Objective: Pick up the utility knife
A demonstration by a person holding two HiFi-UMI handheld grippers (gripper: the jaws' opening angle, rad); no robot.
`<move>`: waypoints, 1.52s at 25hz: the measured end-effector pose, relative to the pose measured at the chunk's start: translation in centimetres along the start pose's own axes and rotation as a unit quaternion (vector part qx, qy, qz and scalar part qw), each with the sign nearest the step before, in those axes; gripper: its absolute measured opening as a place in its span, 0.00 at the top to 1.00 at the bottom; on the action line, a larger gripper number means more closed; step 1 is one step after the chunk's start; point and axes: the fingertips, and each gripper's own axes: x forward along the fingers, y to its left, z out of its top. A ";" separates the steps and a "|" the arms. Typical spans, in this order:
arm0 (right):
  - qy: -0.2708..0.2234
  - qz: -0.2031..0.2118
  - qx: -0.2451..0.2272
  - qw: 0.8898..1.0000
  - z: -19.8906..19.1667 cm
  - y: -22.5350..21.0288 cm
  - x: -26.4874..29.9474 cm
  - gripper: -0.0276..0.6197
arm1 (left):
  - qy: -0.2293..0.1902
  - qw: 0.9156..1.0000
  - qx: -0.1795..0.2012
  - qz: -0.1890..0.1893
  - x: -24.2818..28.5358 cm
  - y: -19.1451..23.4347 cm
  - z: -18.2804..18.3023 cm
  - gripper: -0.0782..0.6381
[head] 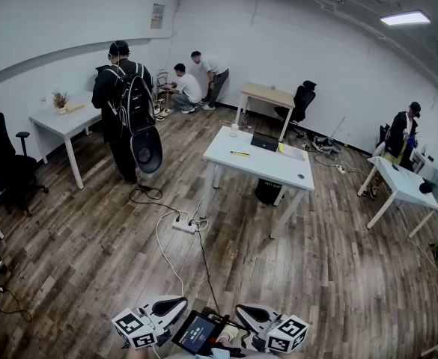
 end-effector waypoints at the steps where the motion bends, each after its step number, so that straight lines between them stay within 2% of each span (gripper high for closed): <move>1: 0.000 0.001 0.000 1.000 -0.1 0.1 0.2 0.91 | 0.001 1.000 0.000 0.000 -0.2 0.1 -0.1 0.87; 7: 0.000 0.000 0.005 1.000 -0.3 0.3 0.7 0.91 | 0.007 1.000 0.004 -0.007 -0.7 0.4 -0.5 0.87; 13: -0.038 0.004 0.028 0.999 0.3 0.4 1.1 0.91 | 0.009 1.000 0.001 -0.015 -0.9 0.7 -1.1 0.87; 18: -0.025 0.004 0.023 0.999 -0.2 0.7 1.6 0.91 | 0.016 1.000 -0.004 -0.019 -0.6 0.5 -1.0 0.87; 25: -0.031 0.001 0.039 0.999 0.3 0.0 1.8 0.91 | 0.023 0.999 -0.010 -0.028 0.1 0.6 -1.3 0.87; 31: -0.029 -0.011 0.054 0.998 0.1 -1.8 1.8 0.91 | 0.036 0.998 -0.014 -0.042 1.9 1.3 -1.8 0.87; 38: -0.023 -0.025 0.067 0.997 0.2 -6.0 1.9 0.91 | 0.060 0.996 -0.023 -0.055 5.9 2.7 -2.9 0.87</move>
